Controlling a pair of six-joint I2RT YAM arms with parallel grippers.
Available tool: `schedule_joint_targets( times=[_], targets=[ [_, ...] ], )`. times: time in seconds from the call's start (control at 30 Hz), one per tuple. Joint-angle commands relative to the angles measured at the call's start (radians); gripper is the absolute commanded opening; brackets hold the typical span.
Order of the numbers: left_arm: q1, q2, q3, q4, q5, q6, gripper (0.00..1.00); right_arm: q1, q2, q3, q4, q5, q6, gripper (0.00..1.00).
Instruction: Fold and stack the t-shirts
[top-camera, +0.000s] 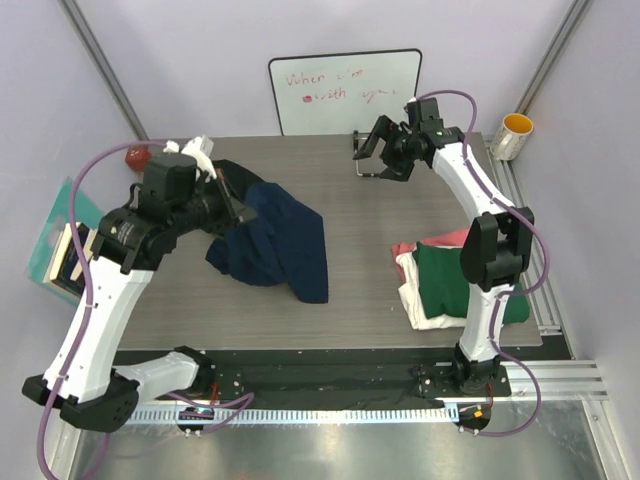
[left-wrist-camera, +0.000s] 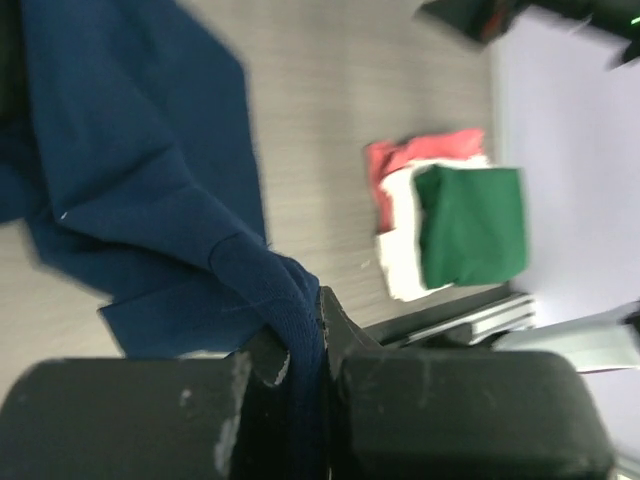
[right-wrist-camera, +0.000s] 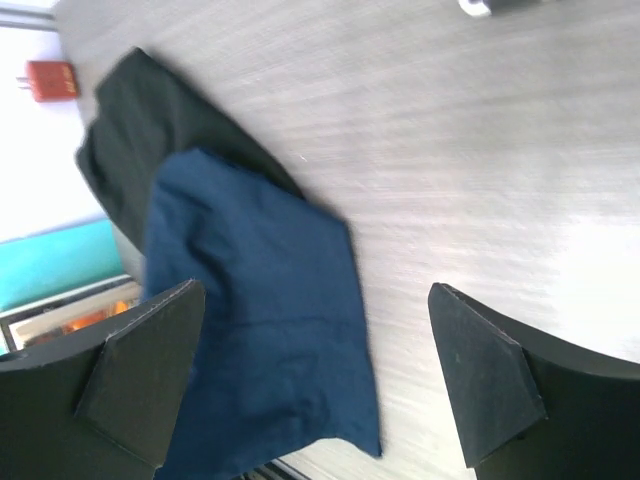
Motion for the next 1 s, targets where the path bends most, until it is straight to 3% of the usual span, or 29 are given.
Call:
schedule_joint_targets(
  times=[0.0, 0.1, 0.2, 0.23, 0.27, 0.3, 0.37, 0.5, 0.6, 0.63, 0.73, 0.97],
  targets=[
    [0.001, -0.106, -0.116, -0.062, -0.092, -0.001, 0.0, 0.045, 0.08, 0.155, 0.046, -0.05, 0.029, 1.0],
    [0.001, -0.143, -0.245, -0.046, -0.147, 0.004, 0.0, 0.105, 0.186, 0.345, 0.039, -0.083, 0.052, 0.99],
    [0.001, -0.148, -0.326, -0.012, -0.161, 0.008, 0.01, 0.145, 0.253, 0.414, 0.039, -0.096, 0.099, 0.99],
    [0.001, -0.143, -0.322, -0.012, -0.158, 0.017, 0.13, 0.149, 0.261, 0.413, 0.043, -0.109, 0.11, 0.99],
    [0.001, -0.136, -0.305, -0.016, -0.158, 0.027, 0.56, 0.154, 0.264, 0.41, 0.045, -0.112, 0.114, 0.99],
    [0.001, -0.131, -0.284, -0.021, -0.172, 0.043, 0.72, 0.159, 0.258, 0.384, 0.045, -0.11, 0.116, 0.99],
    [0.001, -0.129, -0.205, -0.041, -0.28, 0.077, 0.85, 0.159, 0.243, 0.342, 0.053, -0.106, 0.116, 0.99],
    [0.035, -0.102, -0.144, 0.006, -0.417, 0.151, 0.81, 0.159, 0.204, 0.235, 0.063, -0.107, 0.116, 0.99],
    [0.153, -0.009, -0.164, 0.095, -0.338, 0.163, 0.78, 0.159, 0.178, 0.184, 0.066, -0.116, 0.121, 0.99],
    [0.225, 0.057, -0.173, 0.167, -0.306, 0.159, 0.77, 0.159, 0.163, 0.171, 0.066, -0.118, 0.119, 0.99],
    [0.302, 0.181, -0.194, 0.3, -0.291, 0.122, 0.77, 0.159, 0.128, 0.103, 0.063, -0.122, 0.104, 0.99],
    [0.385, 0.649, -0.044, 0.364, -0.256, 0.094, 0.77, 0.14, 0.013, -0.053, 0.036, -0.119, 0.068, 0.99]
  ],
)
